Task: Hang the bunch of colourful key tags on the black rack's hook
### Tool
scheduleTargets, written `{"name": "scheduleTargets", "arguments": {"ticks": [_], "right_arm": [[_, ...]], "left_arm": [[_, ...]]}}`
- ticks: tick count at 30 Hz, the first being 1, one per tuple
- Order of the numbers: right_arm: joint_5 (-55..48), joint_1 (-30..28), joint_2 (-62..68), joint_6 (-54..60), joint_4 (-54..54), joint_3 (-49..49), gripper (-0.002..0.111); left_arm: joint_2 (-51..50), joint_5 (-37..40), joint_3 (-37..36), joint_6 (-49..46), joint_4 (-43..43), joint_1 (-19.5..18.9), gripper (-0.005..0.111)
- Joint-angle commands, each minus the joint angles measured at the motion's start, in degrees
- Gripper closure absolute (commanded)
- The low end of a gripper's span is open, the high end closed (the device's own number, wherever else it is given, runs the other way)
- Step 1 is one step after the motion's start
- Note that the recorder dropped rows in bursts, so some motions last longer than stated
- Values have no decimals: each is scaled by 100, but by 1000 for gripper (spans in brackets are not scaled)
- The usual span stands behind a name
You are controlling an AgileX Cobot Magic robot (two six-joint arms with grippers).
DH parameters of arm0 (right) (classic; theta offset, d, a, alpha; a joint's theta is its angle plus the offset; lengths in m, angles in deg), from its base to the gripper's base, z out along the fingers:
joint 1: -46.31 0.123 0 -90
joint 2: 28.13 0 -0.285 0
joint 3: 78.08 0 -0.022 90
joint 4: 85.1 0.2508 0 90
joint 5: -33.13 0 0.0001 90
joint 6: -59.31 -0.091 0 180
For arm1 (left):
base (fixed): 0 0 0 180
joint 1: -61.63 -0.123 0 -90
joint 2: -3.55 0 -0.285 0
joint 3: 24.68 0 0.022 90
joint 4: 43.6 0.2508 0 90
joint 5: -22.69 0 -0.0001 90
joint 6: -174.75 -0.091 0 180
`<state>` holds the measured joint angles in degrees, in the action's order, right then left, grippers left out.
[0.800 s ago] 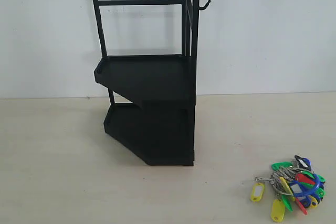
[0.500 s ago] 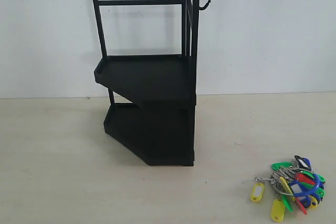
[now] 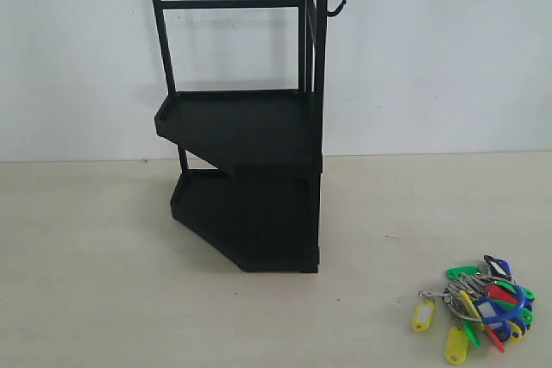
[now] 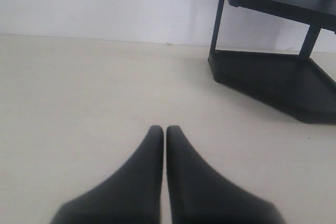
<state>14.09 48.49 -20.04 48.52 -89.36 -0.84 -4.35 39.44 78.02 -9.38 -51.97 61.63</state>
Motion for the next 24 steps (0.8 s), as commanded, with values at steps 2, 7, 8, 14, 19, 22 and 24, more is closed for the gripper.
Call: {"name": "scheduleTargets", "arguments": {"ticks": [2,7,8,14,19,22,24], "right_arm": [[-75,-33,-31,317,-54,-2,108],[188,-33,-31,317,-54,-2,108],[440,-33,-31,317,-54,-2,108],[2461,-33,-31,317,-54,-2,108],[3286,-33,-31,317,-54,-2,108],[3374,-33,-31,294,-54,-2,108],[3447,-33,-31,152,-54,-2,108]], "left_arm": [[12,-45,8,-20,28,4,102],[12,-45,8,-20,28,4,102],[12,-45,8,-20,28,4,102],[12,-45,8,-20,28,4,102],[12,-45,8,-20,28,4,102],[12,-45,8,-20,28,4,102],[12,-45,8,-20,28,4,102]]}}
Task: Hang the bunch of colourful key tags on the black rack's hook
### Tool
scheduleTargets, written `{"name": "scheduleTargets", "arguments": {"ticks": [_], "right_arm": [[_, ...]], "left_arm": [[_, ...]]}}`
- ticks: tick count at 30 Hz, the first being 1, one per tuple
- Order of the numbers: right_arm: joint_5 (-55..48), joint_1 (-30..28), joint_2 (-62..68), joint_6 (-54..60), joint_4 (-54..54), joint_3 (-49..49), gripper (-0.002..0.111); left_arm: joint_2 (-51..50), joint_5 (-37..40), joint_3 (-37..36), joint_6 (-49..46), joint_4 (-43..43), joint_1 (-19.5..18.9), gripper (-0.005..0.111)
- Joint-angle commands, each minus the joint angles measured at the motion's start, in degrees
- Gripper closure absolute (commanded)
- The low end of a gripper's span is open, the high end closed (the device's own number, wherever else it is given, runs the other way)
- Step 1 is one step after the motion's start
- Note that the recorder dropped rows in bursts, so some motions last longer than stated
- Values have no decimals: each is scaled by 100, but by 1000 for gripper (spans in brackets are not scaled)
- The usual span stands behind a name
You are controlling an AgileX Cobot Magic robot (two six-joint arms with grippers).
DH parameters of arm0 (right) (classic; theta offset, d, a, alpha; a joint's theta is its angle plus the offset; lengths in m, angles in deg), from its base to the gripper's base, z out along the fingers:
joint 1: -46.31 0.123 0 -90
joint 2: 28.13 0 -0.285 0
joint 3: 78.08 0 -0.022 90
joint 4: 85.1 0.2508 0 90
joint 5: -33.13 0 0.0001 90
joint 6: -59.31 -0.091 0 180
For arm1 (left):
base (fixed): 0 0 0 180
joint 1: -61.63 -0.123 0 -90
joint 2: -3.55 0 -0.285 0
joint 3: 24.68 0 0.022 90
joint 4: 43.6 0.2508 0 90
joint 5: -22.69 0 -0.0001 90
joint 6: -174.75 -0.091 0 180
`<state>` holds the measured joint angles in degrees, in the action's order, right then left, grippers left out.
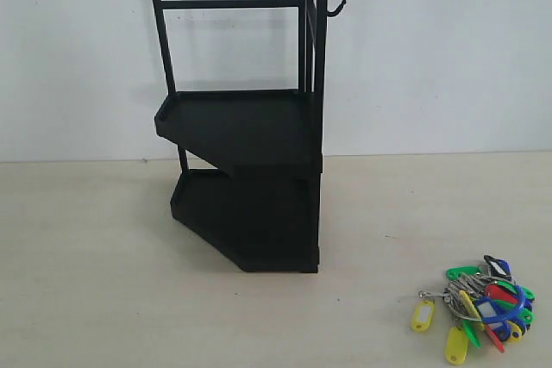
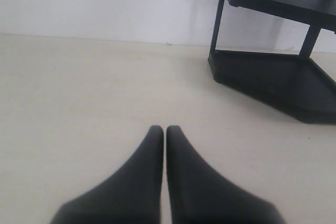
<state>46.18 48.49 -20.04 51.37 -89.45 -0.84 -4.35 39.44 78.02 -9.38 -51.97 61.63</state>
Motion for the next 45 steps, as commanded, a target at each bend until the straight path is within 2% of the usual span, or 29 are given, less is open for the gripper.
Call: {"name": "scheduleTargets", "arguments": {"ticks": [1,4,10,13,18,22,29,35,45], "right_arm": [[341,-33,-31,-164,-45,-2,108],[892,-33,-31,-180,-45,-2,108],[3459,-33,-31,-314,198,-2,108],[3749,-33,-31,-277,435,-221,108],[1966,-33,57,585,852,-1420,108],[120,-33,815,1296,852,-2641,108],[-3243,-22,2544,1269,852,-4152,108],[-4417,-22,3775,300,999,-4468,108],[-5783,-32,5388,311,985,-4468,108]], "left_arm": [[12,-45,8,-20,28,4,102],[12,-45,8,-20,28,4,102],[12,-45,8,-20,28,4,102],[12,-45,8,-20,28,4,102],[12,-45,8,-20,28,4,102],[12,-45,8,-20,28,4,102],[12,-45,8,-20,28,4,102],[12,-45,8,-20,28,4,102],[12,-45,8,-20,28,4,102]]}}
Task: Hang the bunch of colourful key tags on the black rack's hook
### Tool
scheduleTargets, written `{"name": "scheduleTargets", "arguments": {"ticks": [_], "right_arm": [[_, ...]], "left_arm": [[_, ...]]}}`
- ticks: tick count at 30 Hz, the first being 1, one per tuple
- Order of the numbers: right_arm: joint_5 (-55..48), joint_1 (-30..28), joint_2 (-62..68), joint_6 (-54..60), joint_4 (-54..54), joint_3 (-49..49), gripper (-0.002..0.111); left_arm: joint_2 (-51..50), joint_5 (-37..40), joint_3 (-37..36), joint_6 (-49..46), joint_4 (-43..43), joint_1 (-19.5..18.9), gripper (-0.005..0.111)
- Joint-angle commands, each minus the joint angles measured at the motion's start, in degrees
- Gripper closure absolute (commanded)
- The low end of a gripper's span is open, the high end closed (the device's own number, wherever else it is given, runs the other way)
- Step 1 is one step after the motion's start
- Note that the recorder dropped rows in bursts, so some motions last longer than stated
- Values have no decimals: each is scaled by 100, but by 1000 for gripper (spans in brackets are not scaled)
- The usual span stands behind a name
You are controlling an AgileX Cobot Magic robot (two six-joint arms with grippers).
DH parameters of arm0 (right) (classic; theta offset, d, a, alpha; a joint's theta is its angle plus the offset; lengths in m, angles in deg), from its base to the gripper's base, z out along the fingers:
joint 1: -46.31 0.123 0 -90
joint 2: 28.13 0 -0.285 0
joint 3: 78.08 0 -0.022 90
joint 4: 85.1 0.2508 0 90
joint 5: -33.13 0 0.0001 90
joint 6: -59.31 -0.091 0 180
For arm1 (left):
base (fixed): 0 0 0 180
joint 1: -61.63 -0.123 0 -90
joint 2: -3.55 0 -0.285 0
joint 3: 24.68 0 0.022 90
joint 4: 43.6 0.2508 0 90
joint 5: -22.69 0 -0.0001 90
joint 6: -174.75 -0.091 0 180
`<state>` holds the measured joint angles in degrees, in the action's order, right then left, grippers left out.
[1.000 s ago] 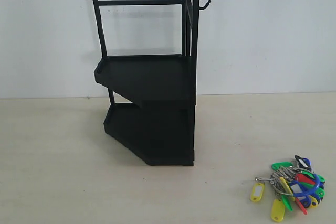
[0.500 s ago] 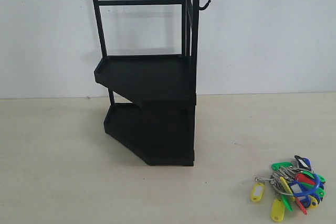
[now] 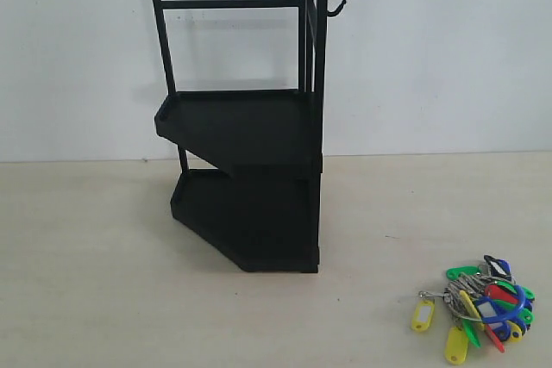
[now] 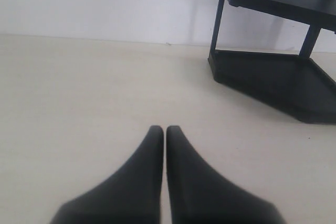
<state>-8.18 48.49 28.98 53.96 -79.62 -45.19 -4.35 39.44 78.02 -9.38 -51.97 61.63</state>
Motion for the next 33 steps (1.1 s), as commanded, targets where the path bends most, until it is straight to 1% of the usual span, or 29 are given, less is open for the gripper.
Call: {"name": "scheduleTargets", "arguments": {"ticks": [1,5,9,11,13,14,18,20,25,27,33], "right_arm": [[-407,-32,635,52,-25,-34,108],[-441,-32,1146,22,-40,-34,108],[-397,-32,1727,-487,-65,-34,108],[-372,-32,1997,-779,-146,-34,106],[-284,-32,2229,-1007,-159,-34,99],[-198,-32,2341,-1066,-169,-34,93],[164,-32,2661,-1152,-169,-34,61],[320,-32,2814,-1337,-243,-34,55],[635,-46,3091,-1860,-647,-34,56],[678,-112,3194,-1874,-740,-34,55],[652,-567,3487,-1688,-740,-34,55]], "left_arm": [[12,-45,8,-20,28,4,102],[12,-45,8,-20,28,4,102],[12,-45,8,-20,28,4,102],[12,-45,8,-20,28,4,102],[12,-45,8,-20,28,4,102],[12,-45,8,-20,28,4,102],[12,-45,8,-20,28,4,102],[12,-45,8,-20,28,4,102],[12,-45,8,-20,28,4,102],[12,-45,8,-20,28,4,102],[12,-45,8,-20,28,4,102]]}}
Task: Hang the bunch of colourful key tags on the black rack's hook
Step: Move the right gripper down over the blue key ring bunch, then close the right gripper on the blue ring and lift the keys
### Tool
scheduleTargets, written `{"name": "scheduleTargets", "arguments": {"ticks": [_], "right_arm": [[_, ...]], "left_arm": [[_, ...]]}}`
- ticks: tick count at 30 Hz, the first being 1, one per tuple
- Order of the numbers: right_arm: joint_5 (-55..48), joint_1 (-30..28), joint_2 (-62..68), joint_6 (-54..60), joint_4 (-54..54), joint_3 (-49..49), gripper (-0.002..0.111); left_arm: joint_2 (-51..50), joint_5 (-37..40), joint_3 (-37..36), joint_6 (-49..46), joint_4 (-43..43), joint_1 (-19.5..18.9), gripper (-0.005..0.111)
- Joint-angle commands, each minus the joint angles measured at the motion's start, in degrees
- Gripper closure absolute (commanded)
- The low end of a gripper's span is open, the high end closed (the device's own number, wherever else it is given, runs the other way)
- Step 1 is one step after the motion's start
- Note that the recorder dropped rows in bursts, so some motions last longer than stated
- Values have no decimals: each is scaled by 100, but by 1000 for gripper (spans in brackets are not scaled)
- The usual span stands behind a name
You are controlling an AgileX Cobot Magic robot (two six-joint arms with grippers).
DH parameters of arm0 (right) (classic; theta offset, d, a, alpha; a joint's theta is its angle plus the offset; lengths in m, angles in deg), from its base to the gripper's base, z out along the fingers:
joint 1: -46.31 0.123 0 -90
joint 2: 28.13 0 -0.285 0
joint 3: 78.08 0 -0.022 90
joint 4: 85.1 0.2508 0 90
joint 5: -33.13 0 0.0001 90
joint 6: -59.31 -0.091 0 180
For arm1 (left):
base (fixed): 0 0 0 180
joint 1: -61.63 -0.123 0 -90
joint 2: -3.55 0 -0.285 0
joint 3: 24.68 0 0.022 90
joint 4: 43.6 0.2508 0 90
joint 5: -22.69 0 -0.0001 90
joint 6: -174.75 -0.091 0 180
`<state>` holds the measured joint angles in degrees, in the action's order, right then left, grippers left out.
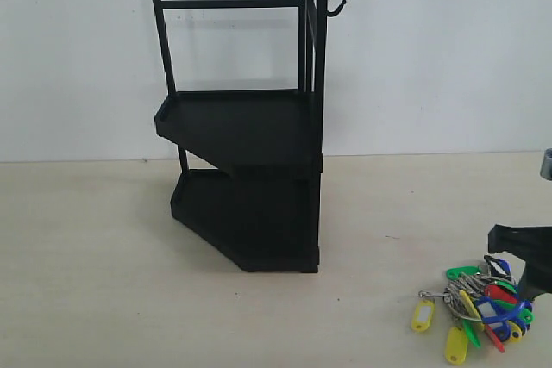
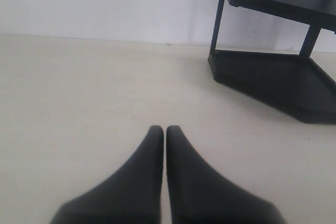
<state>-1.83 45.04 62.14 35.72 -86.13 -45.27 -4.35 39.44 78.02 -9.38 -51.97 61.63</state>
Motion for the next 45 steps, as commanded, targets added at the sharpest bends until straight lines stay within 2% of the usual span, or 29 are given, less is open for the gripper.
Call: {"name": "scheduleTargets", "arguments": {"ticks": [1,9,24,32,33,36,38,39,45], "right_arm": [[18,-237,221,136,-88,-26,55],[330,-221,688,438,208,-26,55],[1732,-221,1675,444,472,-26,56],[2116,-221,1931,444,496,-26,56],[2116,-221,1931,444,496,-26,61],[2116,-221,1931,444,496,-26,94],[2102,-221,1931,444,496,-26,105],[2055,-221,1931,444,496,-26,108],[1733,-221,1267,627,496,-26,108]], "left_arm": [[12,-45,8,-20,28,4,102],[12,-45,8,-20,28,4,102],[12,-45,8,-20,28,4,102],[12,-45,8,-20,28,4,102],[12,-45,8,-20,28,4,102],[12,-45,8,-20,28,4,102],[12,-45,8,-20,28,4,102],[12,-45,8,-20,28,4,102],[12,-45,8,-20,28,4,102]]}}
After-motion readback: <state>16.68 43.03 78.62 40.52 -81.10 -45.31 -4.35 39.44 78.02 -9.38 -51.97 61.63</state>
